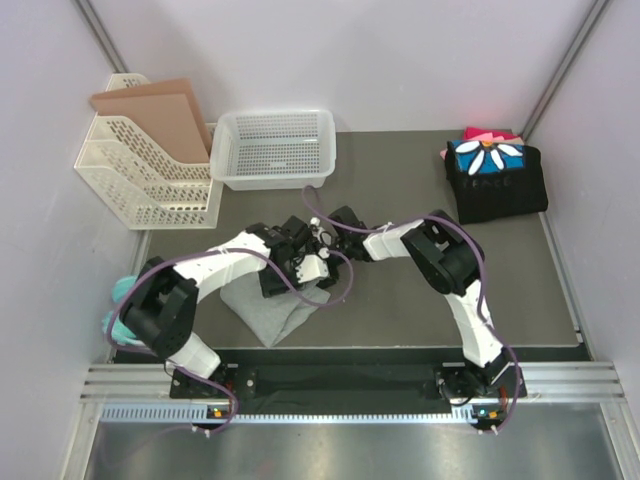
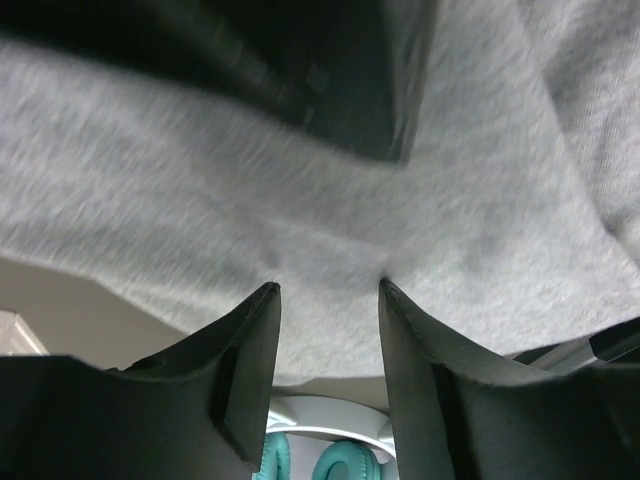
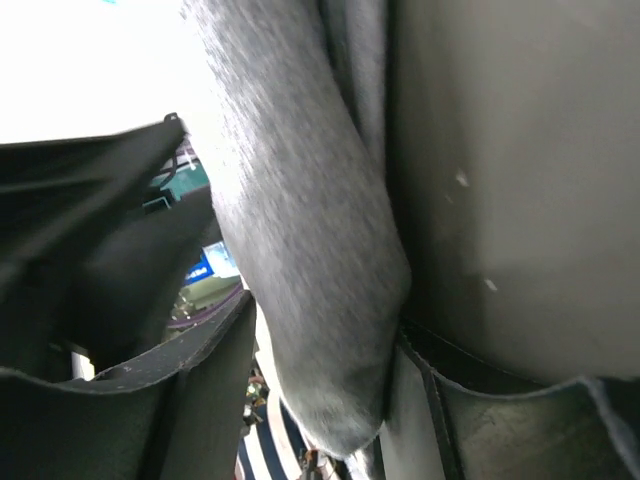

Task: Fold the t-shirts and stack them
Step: Put the neatly folded tshirt into the corner of the board with the right arm

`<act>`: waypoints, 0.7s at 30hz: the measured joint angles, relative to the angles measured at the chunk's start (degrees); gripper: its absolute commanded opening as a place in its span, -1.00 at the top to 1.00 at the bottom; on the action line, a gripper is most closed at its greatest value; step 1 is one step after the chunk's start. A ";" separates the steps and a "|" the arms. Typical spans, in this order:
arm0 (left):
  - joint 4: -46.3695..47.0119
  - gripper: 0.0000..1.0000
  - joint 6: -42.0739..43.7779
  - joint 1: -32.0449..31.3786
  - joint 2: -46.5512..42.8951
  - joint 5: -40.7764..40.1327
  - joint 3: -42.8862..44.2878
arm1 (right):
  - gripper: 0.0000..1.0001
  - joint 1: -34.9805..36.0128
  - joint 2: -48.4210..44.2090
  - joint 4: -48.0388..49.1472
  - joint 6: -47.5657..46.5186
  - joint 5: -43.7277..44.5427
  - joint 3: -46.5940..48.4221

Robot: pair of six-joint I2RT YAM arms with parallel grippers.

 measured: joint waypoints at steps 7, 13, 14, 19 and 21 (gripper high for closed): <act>0.44 0.01 -1.73 -1.22 3.74 0.35 0.07 | 0.31 0.83 1.07 5.33 2.71 0.07 -0.66; 0.17 0.02 -2.91 -1.29 4.61 0.59 0.28 | 1.00 0.94 1.66 8.09 4.13 1.11 -1.51; 0.17 0.02 -3.28 -1.29 4.61 0.55 0.46 | 1.00 0.96 1.73 8.41 4.39 1.20 -1.51; -0.57 0.02 -4.28 -1.14 3.32 -0.76 3.30 | 1.00 1.22 1.75 9.31 5.92 1.60 -1.51; -1.27 0.01 -5.03 -0.59 0.24 -2.08 6.64 | 1.00 1.25 1.75 9.49 6.25 1.64 -1.51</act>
